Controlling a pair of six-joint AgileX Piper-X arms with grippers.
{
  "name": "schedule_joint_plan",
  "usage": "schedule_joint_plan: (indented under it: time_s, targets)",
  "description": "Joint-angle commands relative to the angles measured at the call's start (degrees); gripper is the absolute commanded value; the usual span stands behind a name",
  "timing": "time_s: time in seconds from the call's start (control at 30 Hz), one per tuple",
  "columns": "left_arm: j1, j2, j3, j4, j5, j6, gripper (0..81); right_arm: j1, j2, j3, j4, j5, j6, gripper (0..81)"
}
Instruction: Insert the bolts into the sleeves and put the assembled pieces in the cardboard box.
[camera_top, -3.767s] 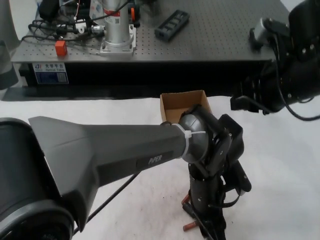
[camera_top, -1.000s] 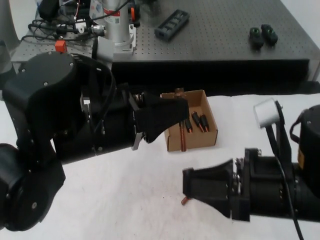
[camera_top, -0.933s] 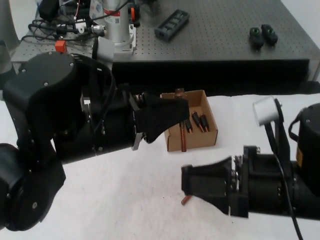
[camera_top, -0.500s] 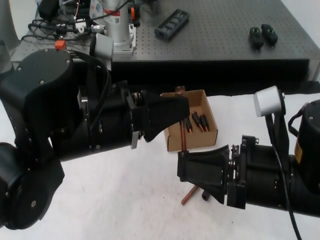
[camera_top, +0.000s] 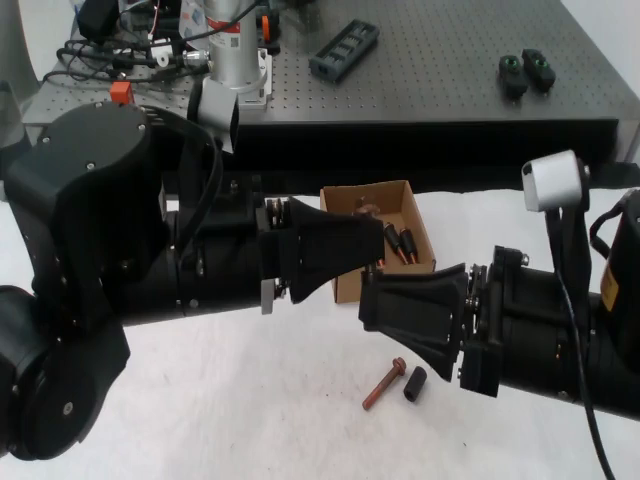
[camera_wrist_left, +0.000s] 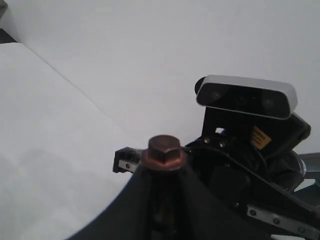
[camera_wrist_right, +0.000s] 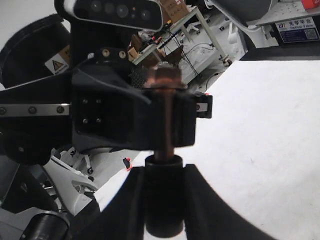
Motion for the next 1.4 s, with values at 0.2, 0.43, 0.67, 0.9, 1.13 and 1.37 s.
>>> schedule_joint_plan:
  time_s: [0.2,0.43,0.67,0.9,1.13,1.37]
  targets:
    - [0.0,-0.2,-0.2,4.5,-3.5,1.1,55.5,-8.1,2.5,-3.4,1.6,8.5,-6.5,3.9]
    - [0.0,3.1,-1.1,18.8,-11.9,14.6,48.9,-13.9,24.5,-25.6,21.5,19.7,-22.7,3.9]
    - [-2.8,15.8,-12.6,38.2,-18.4,31.4,43.8,-13.9,52.3,-53.9,36.2,25.7,-26.2,3.9]
    - [-7.7,31.2,-32.9,58.2,-32.3,47.1,43.8,-14.3,69.1,-73.7,50.3,26.9,-26.2,2.3]
    - [-10.1,44.4,-49.6,67.4,-38.1,52.8,43.8,-16.1,72.1,-78.0,56.8,25.8,-26.2,33.3]
    - [-10.7,53.4,-60.2,77.8,-40.6,54.3,41.8,-18.3,68.3,-78.0,59.4,25.3,-24.9,31.4]
